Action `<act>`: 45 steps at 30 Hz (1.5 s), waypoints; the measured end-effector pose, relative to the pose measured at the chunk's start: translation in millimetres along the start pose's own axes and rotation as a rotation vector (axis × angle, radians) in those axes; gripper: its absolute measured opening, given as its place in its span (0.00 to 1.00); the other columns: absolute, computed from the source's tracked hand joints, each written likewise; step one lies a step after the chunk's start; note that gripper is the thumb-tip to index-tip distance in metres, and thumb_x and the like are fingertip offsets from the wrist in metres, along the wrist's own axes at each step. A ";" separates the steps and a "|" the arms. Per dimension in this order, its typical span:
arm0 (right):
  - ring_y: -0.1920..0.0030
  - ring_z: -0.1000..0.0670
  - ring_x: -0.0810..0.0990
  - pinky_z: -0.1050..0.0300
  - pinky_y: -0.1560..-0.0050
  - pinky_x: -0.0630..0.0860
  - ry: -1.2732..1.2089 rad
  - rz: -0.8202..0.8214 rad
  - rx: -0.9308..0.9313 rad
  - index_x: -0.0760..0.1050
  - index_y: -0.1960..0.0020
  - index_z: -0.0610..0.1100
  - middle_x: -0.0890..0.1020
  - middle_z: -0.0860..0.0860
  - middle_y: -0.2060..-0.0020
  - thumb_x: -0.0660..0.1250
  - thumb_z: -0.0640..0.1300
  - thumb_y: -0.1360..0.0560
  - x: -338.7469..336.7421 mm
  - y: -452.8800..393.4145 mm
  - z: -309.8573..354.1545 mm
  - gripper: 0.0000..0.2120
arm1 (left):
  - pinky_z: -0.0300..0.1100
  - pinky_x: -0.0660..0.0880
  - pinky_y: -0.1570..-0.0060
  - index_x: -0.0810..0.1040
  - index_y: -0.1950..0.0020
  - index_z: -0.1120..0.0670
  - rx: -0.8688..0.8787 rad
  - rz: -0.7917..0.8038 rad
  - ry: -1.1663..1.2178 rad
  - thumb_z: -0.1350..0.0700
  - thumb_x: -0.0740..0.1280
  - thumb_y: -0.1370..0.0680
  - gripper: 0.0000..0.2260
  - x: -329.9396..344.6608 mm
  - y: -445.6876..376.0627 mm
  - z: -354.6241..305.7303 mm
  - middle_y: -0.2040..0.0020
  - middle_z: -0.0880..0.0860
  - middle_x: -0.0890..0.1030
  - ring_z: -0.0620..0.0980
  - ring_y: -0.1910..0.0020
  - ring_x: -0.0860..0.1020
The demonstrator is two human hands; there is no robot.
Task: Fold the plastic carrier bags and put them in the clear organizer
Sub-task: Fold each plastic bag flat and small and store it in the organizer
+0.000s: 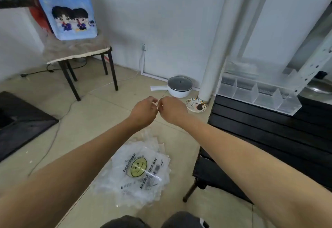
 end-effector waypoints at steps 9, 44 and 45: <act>0.56 0.46 0.78 0.57 0.64 0.71 0.111 0.505 -0.069 0.72 0.46 0.43 0.74 0.50 0.61 0.58 0.41 0.23 137.9 -2.3 52.5 0.07 | 0.43 0.72 0.44 0.71 0.32 0.58 -0.314 0.115 0.014 0.59 0.61 0.22 0.17 21.8 41.5 153.8 0.38 0.56 0.77 0.54 0.41 0.76; 0.38 0.39 0.74 0.49 0.48 0.74 0.159 0.563 0.002 0.52 0.23 0.43 0.69 0.41 0.33 0.61 0.45 0.20 481.3 -120.3 -14.6 0.29 | 0.45 0.68 0.54 0.68 0.38 0.55 -0.976 0.052 -0.427 0.51 0.70 0.25 0.20 251.9 65.9 428.1 0.44 0.54 0.71 0.52 0.47 0.73; 0.38 0.39 0.74 0.50 0.50 0.73 0.163 0.536 0.000 0.56 0.25 0.42 0.69 0.41 0.35 0.62 0.44 0.20 482.9 -117.8 -15.1 0.27 | 0.46 0.68 0.53 0.68 0.39 0.55 -0.948 0.050 -0.445 0.52 0.69 0.25 0.18 250.9 63.9 428.8 0.45 0.53 0.71 0.52 0.48 0.73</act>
Point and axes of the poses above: each hand's wrist, its own y-axis away from the middle knuckle, its own x-axis out of the palm, z = x × y, the point moved 5 cm from there along -y, towards the middle knuckle
